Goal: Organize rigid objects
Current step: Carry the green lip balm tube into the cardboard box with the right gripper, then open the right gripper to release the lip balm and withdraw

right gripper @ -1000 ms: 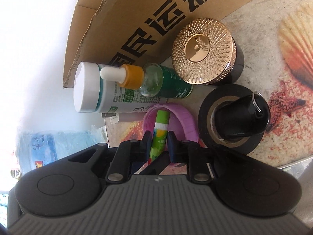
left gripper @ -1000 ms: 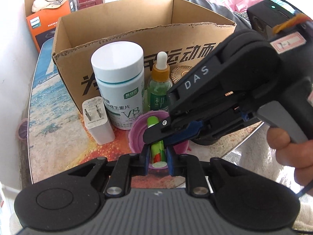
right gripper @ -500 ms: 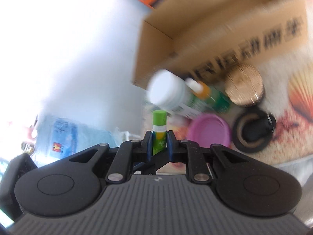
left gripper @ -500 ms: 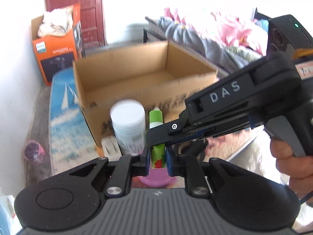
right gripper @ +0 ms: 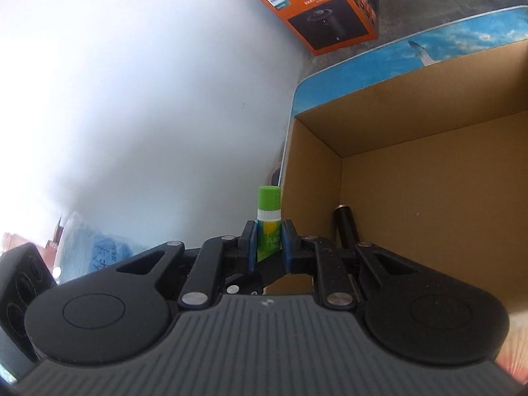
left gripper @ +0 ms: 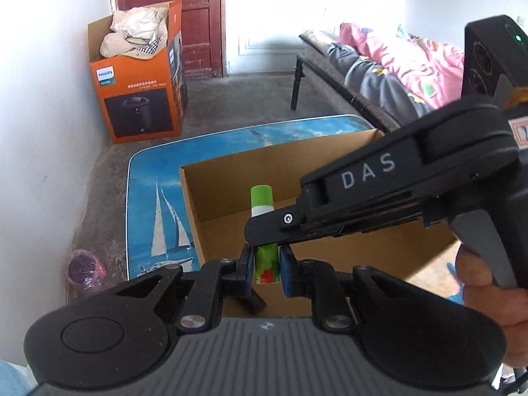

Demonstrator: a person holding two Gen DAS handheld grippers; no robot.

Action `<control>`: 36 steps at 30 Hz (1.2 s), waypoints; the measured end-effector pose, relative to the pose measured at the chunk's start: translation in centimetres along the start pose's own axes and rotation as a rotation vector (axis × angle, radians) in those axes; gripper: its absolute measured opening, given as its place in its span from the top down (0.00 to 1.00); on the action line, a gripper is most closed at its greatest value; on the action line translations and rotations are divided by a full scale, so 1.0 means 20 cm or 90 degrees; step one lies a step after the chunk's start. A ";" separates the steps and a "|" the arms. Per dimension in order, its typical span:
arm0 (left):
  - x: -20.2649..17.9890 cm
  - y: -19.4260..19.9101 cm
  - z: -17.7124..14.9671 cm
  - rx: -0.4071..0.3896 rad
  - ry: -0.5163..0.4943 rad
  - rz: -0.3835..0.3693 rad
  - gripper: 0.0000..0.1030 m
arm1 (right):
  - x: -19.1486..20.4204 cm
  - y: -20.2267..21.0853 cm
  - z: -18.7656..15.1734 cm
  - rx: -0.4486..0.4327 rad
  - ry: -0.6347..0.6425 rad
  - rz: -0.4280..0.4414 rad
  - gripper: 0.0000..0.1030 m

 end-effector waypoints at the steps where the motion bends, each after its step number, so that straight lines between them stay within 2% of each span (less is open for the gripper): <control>1: 0.03 -0.05 0.02 0.014 0.001 0.008 0.83 | -0.02 -0.07 0.05 0.016 -0.009 -0.002 0.86; 5: 0.15 -0.26 0.07 0.068 0.006 0.034 0.83 | -0.11 -0.32 0.18 0.076 -0.048 -0.010 0.86; 9: 0.21 -0.35 0.04 0.105 0.009 0.055 0.81 | -0.17 -0.50 0.25 0.115 -0.064 -0.017 0.86; 14: 0.20 -0.40 0.08 0.112 -0.013 0.074 0.80 | -0.22 -0.63 0.34 0.124 -0.075 -0.024 0.86; 22: 0.17 -0.42 0.09 0.104 -0.020 0.089 0.80 | -0.30 -0.71 0.30 0.131 -0.098 -0.043 0.83; 28: 0.11 -0.25 0.09 0.059 -0.009 0.065 0.77 | -0.27 -0.54 0.27 0.095 -0.097 -0.028 0.80; 31: 0.07 -0.08 0.06 0.020 -0.005 0.045 0.72 | -0.21 -0.34 0.21 0.058 -0.065 -0.013 0.78; 33: 0.03 0.04 0.03 -0.008 -0.006 0.030 0.63 | -0.18 -0.17 0.16 0.025 -0.045 0.002 0.76; 36: -0.03 0.24 -0.04 -0.049 -0.009 0.014 0.56 | -0.16 0.09 0.02 -0.028 -0.017 0.027 0.74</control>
Point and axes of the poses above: each gripper's, at about its wrist camera, not at the fingertips, and y roughly against the way its jaws point, x to its left, z to its top, the point moved 6 cm from there along -y, roughly the way its jaws point, and after that the axes turned 11 degrees about -z, right-handed, at the moved point
